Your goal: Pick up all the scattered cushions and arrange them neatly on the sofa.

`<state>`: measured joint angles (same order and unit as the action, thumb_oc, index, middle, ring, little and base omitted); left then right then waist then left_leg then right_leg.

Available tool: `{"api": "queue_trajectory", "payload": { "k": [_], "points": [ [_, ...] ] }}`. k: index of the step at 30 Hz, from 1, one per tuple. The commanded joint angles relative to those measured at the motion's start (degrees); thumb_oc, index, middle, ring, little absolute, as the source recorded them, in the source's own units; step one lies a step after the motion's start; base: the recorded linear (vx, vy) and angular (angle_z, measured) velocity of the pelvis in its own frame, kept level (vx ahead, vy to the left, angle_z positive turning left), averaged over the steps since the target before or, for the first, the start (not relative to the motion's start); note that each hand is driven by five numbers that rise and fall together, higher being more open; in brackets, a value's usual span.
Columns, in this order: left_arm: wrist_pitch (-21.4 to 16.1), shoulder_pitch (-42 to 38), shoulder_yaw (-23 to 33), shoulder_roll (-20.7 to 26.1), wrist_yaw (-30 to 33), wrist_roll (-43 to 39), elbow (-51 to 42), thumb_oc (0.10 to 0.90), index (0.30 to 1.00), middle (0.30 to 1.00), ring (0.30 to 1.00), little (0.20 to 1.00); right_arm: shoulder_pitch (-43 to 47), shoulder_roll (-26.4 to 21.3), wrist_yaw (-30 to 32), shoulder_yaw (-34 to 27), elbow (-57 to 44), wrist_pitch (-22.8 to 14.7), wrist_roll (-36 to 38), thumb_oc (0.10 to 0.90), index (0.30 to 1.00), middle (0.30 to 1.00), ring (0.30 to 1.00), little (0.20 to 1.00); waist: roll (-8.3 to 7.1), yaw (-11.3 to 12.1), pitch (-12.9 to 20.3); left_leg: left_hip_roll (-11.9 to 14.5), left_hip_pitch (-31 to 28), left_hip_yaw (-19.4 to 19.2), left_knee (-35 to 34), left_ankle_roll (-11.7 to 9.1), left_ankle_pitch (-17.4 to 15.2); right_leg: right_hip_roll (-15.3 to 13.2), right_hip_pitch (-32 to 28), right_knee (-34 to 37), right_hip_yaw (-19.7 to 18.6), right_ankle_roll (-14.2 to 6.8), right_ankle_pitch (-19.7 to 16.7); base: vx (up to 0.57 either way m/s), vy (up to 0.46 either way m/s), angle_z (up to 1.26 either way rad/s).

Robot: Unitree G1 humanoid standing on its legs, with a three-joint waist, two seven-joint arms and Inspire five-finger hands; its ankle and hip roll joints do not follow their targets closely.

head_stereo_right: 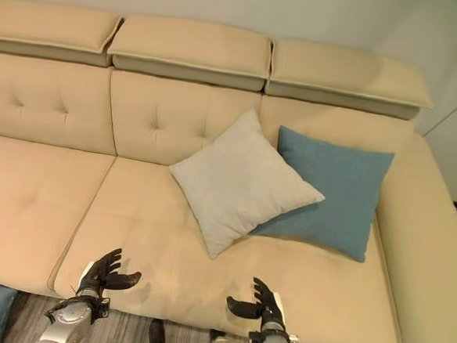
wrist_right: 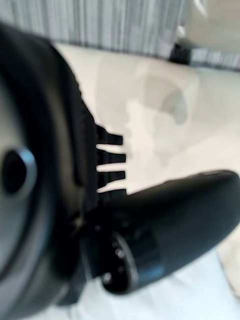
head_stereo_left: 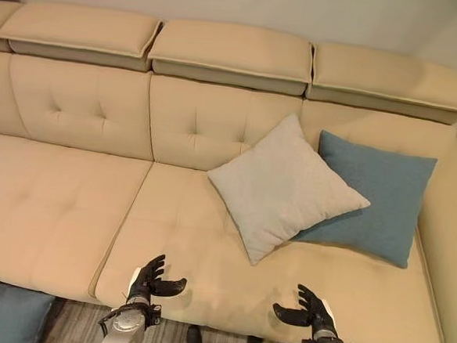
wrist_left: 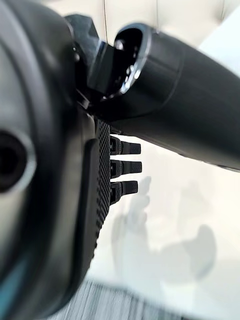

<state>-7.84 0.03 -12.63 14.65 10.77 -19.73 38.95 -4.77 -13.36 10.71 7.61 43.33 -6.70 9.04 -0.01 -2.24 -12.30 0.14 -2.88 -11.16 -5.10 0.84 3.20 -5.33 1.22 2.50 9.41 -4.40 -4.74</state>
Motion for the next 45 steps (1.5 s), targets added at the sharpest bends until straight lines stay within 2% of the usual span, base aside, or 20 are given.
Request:
{"api": "queue_trajectory", "payload": {
  "k": [1, 4, 9, 12, 15, 20, 30, 32, 33, 34, 38, 39, 42, 45],
  "points": [
    [-5.6, -4.2, 1.3, -0.7, 2.2, 1.4, -3.7, 0.800, 0.900, 0.900, 0.900, 0.900, 1.6, -3.8, 3.2, -2.0, -6.3, -4.6, 0.8, 0.800, 0.900, 0.900, 0.900, 0.900, -0.44, -0.2, 1.8, -2.3, -0.2, 6.5, 0.1, -0.5, -5.3, -0.1, -2.3, 0.0, -0.4, -2.9, 4.0, 0.12, -0.003, -0.13],
    [-5.9, -5.3, 1.2, 0.0, 5.5, 5.0, -7.3, 0.800, 0.900, 0.900, 0.900, 0.900, 0.7, -3.1, 4.7, -2.3, -9.6, -5.1, 0.4, 0.800, 0.900, 0.900, 0.900, 0.900, 0.39, -1.2, 2.6, -2.1, -2.0, 5.8, 0.1, -0.8, -6.4, 0.2, -4.6, 1.8, -0.6, -2.8, 4.0, 0.12, 0.008, -0.06],
    [-5.8, -8.2, 0.6, 0.6, 9.0, 7.5, -9.4, 0.800, 0.900, 0.900, 0.900, 0.900, 0.9, -1.9, 6.1, -2.1, -11.1, -5.3, 2.4, 0.800, 0.900, 0.900, 0.900, 0.900, 1.03, -2.3, 2.5, -2.0, -2.4, 5.1, 0.1, -1.0, -7.0, 0.3, -5.0, 2.5, -1.4, -2.9, 4.0, 0.09, 0.023, -0.06],
    [-5.0, -14.2, -0.7, 2.0, 14.9, 12.2, -9.8, 0.800, 0.900, 0.900, 0.900, 0.900, 4.1, -1.5, 8.1, -0.1, -11.8, -6.0, 4.5, 0.800, 0.900, 0.900, 0.900, 0.900, 1.45, -3.4, 0.8, -1.8, 0.0, 3.7, 0.1, -1.2, -6.8, 0.4, -2.1, 2.5, -2.5, -3.2, 3.2, -0.04, 0.041, -0.21],
    [-5.4, -17.4, -1.0, 2.2, 16.4, 11.7, -8.9, 0.800, 0.900, 0.900, 0.900, 0.900, 6.5, -1.4, 8.8, 1.2, -11.9, -6.2, 5.0, 0.800, 0.900, 0.900, 0.900, 0.900, 1.61, -3.7, -0.1, -1.7, 2.2, 3.1, 0.1, -1.3, -6.3, 0.5, 0.3, 2.5, -3.2, -3.2, 2.7, -0.09, 0.034, -0.24],
    [-7.0, -27.4, -2.2, 3.0, 20.8, 8.4, -5.3, 0.800, 0.900, 0.900, 0.900, 0.900, 13.5, 0.6, 13.8, 3.2, -14.5, -8.4, 6.0, 0.800, 0.900, 0.900, 0.900, 0.900, 1.96, -4.4, -2.9, -1.8, 9.1, 2.1, 1.0, -1.4, -4.5, 0.5, 7.4, 2.0, -4.9, -3.2, 1.1, -0.06, 0.042, -0.20],
    [-5.9, -41.0, -6.6, 8.4, 24.9, 12.2, -1.2, 0.800, 0.900, 0.900, 0.900, 0.900, 23.0, 1.6, 19.5, 5.9, -15.9, -11.5, 5.4, 0.800, 0.900, 0.900, 0.900, 0.900, 1.53, -5.0, -5.3, -2.5, 19.0, 1.7, 7.7, -1.2, -6.0, -0.7, 14.7, 0.9, -7.0, -3.0, -0.8, -0.01, 0.020, -0.03],
    [-5.1, -48.0, -8.3, 11.2, 25.4, 13.4, 3.1, 0.800, 0.900, 0.900, 0.900, 0.900, 26.8, 2.3, 19.9, 7.5, -15.8, -12.5, 6.0, 0.800, 0.900, 0.900, 0.900, 0.900, 1.40, -5.5, -6.1, -2.7, 21.3, 1.2, 8.5, -1.1, -6.1, -0.9, 16.7, 1.0, -7.8, -3.2, -1.5, -0.03, 0.043, -0.04],
    [-5.2, -48.1, -8.3, 11.2, 25.3, 13.3, 3.1, 0.800, 0.900, 0.900, 0.900, 0.900, 26.9, 2.3, 19.9, 7.5, -15.8, -12.6, 6.0, 0.800, 0.900, 0.900, 0.900, 0.900, 1.39, -5.5, -6.1, -2.7, 21.3, 1.2, 8.5, -1.1, -6.1, -0.9, 16.7, 1.0, -7.8, -3.2, -1.5, -0.02, 0.055, -0.08],
    [-4.8, -52.3, -9.5, 12.8, 25.5, 13.4, 5.9, 0.800, 0.900, 0.900, 0.900, 0.900, 28.6, 3.0, 19.7, 8.9, -15.9, -13.0, 6.6, 0.800, 0.900, 0.900, 0.900, 0.900, 1.40, -5.9, -6.5, -2.8, 22.4, 0.9, 8.7, -1.0, -6.0, -1.0, 17.9, 1.1, -8.3, -3.5, -2.0, 0.00, 0.023, -0.08],
    [-4.8, -57.7, -10.8, 15.3, 25.3, 12.8, 8.5, 0.800, 0.900, 0.900, 0.900, 0.900, 30.0, 3.7, 18.6, 10.5, -15.5, -13.2, 7.6, 0.800, 0.900, 0.900, 0.900, 0.900, 1.45, -6.1, -7.0, -3.0, 23.8, 0.4, 8.9, -0.8, -6.0, -1.1, 19.3, 1.4, -8.9, -3.8, -2.6, 0.00, 0.037, -0.15],
    [-4.6, -61.4, -11.9, 16.8, 25.2, 12.2, 9.8, 0.800, 0.900, 0.900, 0.900, 0.900, 31.1, 4.4, 17.8, 11.7, -14.7, -13.4, 8.8, 0.800, 0.900, 0.900, 0.900, 0.900, 1.63, -6.2, -7.4, -3.1, 24.7, 0.2, 9.0, -0.7, -6.1, -1.3, 20.2, 1.5, -9.4, -4.1, -3.0, 0.00, 0.035, -0.11],
    [-4.6, -64.5, -12.8, 17.9, 25.3, 11.8, 11.4, 0.800, 0.900, 0.900, 0.900, 0.900, 32.5, 5.1, 17.1, 13.0, -13.7, -13.4, 9.5, 0.800, 0.900, 0.900, 0.900, 0.900, 1.73, -6.2, -7.7, -3.3, 25.6, 0.0, 9.3, -0.6, -6.1, -1.5, 21.0, 1.6, -9.7, -4.4, -3.4, 0.00, 0.029, -0.10],
    [-4.6, -67.9, -14.4, 18.3, 25.6, 11.8, 11.9, 0.800, 0.900, 0.900, 0.900, 0.900, 35.5, 6.2, 17.5, 14.6, -11.3, -13.4, 9.2, 0.800, 0.900, 0.900, 0.900, 0.900, 2.49, -5.9, -8.0, -3.8, 26.7, -0.1, 9.2, -0.6, -6.1, -1.8, 22.5, 1.6, -9.9, -4.6, -4.0, 0.01, 0.036, -0.06]
  ]
}}
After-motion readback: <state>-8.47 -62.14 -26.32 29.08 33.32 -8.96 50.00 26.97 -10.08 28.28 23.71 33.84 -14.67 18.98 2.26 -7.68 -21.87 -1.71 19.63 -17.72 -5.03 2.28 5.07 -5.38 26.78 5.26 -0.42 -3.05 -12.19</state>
